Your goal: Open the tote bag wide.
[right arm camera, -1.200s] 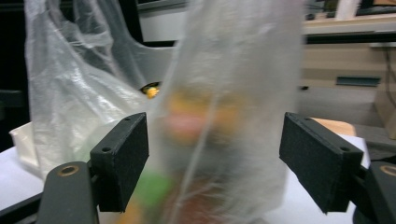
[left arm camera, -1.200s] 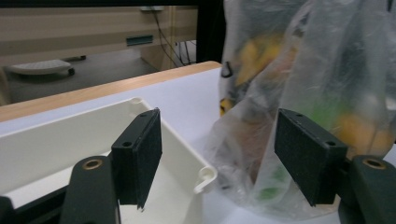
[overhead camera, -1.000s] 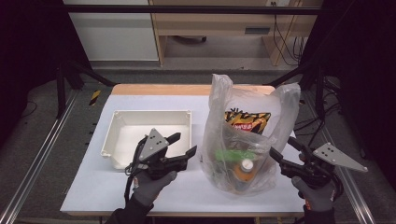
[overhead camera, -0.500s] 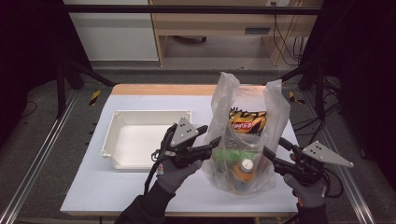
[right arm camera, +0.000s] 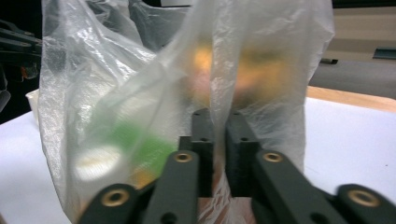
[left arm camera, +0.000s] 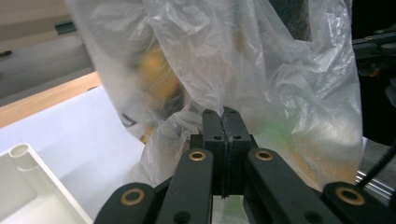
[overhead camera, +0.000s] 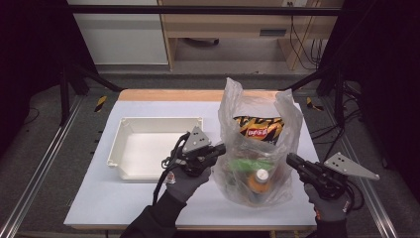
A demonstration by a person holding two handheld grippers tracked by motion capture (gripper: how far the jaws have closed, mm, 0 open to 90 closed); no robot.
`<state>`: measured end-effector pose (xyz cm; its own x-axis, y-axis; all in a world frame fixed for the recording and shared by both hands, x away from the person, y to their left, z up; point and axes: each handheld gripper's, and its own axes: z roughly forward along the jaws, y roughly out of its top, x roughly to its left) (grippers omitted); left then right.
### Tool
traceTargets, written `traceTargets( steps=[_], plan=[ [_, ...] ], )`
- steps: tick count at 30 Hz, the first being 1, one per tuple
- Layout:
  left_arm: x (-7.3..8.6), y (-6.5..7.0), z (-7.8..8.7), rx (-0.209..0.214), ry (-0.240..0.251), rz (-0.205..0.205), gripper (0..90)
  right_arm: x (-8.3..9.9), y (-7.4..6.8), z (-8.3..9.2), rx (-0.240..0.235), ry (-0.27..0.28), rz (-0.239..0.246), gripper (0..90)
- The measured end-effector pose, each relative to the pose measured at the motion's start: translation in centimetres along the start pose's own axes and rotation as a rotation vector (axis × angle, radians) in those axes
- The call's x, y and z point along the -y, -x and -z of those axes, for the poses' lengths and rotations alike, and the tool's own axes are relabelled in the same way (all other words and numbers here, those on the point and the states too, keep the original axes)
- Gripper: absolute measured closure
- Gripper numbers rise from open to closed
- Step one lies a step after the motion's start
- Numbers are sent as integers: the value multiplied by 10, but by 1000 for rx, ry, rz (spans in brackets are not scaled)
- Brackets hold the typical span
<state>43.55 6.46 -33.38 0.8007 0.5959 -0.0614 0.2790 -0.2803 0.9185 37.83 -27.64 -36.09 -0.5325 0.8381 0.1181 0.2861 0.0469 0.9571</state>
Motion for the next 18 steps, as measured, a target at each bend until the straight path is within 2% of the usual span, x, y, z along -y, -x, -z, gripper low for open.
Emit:
traceTargets(
  steps=[1, 2, 4, 6, 7, 8, 13, 18],
  plan=[
    [2, 0, 3, 1, 2, 2, 900, 0, 0, 0, 0, 0, 0, 861],
    [7, -1, 10, 16, 5, 13, 900, 2, 2, 3, -15, -4, -5, 900],
    [11, -1, 13, 24, 4, 11, 900, 4, 3, 4, -23, -7, -14, 900],
    [23, 1, 22, 38, -8, 7, 900, 8, 4, 8, -42, -23, -26, 900],
    [23, 1, 22, 38, -8, 7, 900, 8, 4, 8, -42, -23, -26, 900],
    [33, 2, 27, 49, -14, 11, 900, 11, 2, 9, -54, -32, -38, 900],
    [48, 3, 33, 66, -35, 19, 900, 16, -3, 11, -62, -50, -38, 900],
    [70, 6, 32, 83, -77, 21, 900, 32, -7, 17, -69, -80, -52, 900]
  ],
)
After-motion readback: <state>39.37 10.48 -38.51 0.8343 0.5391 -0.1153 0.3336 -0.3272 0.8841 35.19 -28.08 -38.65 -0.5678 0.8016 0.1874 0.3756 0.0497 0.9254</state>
